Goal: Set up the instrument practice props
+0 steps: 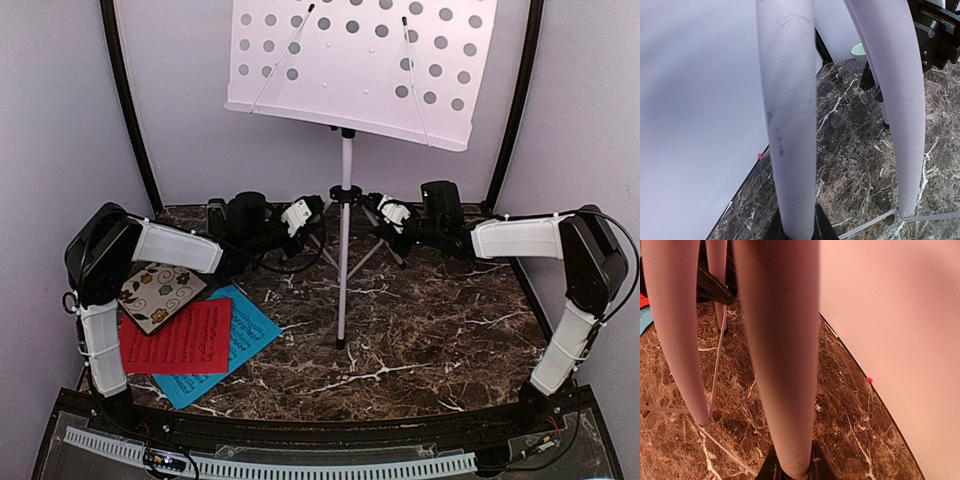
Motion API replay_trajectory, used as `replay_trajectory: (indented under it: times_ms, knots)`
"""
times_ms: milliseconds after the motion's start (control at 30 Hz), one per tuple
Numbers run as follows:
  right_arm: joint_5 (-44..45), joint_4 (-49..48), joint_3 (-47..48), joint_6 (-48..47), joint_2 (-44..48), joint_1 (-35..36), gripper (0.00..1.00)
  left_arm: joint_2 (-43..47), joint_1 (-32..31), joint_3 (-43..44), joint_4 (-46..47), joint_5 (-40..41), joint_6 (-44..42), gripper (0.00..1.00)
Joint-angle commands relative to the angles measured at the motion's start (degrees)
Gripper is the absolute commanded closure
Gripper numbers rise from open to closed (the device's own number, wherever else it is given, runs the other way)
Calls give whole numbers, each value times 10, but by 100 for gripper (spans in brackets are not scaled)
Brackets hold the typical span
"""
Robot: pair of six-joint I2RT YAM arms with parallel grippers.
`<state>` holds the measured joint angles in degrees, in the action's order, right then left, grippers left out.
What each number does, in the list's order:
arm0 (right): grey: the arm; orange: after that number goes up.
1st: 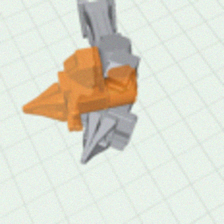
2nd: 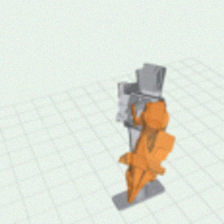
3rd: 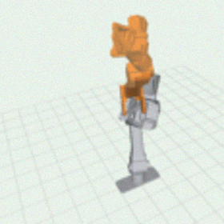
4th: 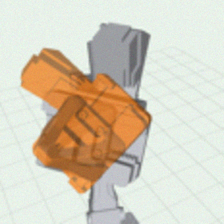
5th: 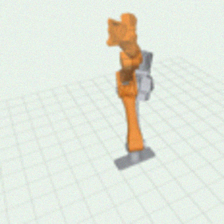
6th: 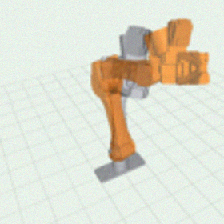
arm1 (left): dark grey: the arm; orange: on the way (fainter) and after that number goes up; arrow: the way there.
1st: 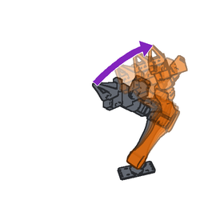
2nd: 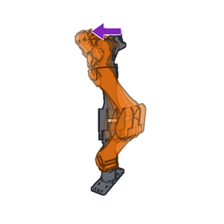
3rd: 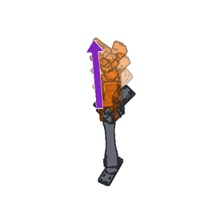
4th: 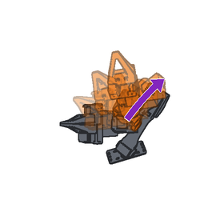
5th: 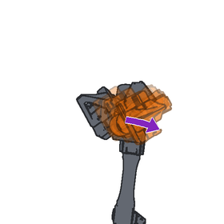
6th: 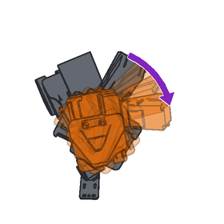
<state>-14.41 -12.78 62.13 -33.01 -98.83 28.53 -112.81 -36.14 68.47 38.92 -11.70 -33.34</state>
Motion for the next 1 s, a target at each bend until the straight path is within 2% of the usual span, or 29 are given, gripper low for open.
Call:
replay_trajectory:
  times_ms: [0,100,333,433,500,600,700,833,967]
  knots:
    - [84,-62,49,53,7,-75,100,-18,63,-6,-67,70,-53,100]
    - [73,-60,54,55,4,-69,100,-16,62,-2,-72,62,-41,99]
    - [67,-60,45,48,8,-39,96,-1,41,-9,-76,35,-24,80]
    - [71,-62,43,48,14,-28,85,2,33,-10,-81,28,-9,65]
    - [71,-64,24,52,24,-22,68,5,29,-12,-85,24,3,54]
    - [55,-75,6,68,51,-13,48,18,25,-22,-82,19,17,47]
    - [46,-90,-14,87,71,-3,41,37,23,-40,-70,12,36,44]
    - [52,-75,-17,105,104,12,37,74,13,-71,-66,12,56,42]
    - [50,-41,-23,182,126,21,30,115,-11,-106,-66,23,96,39]
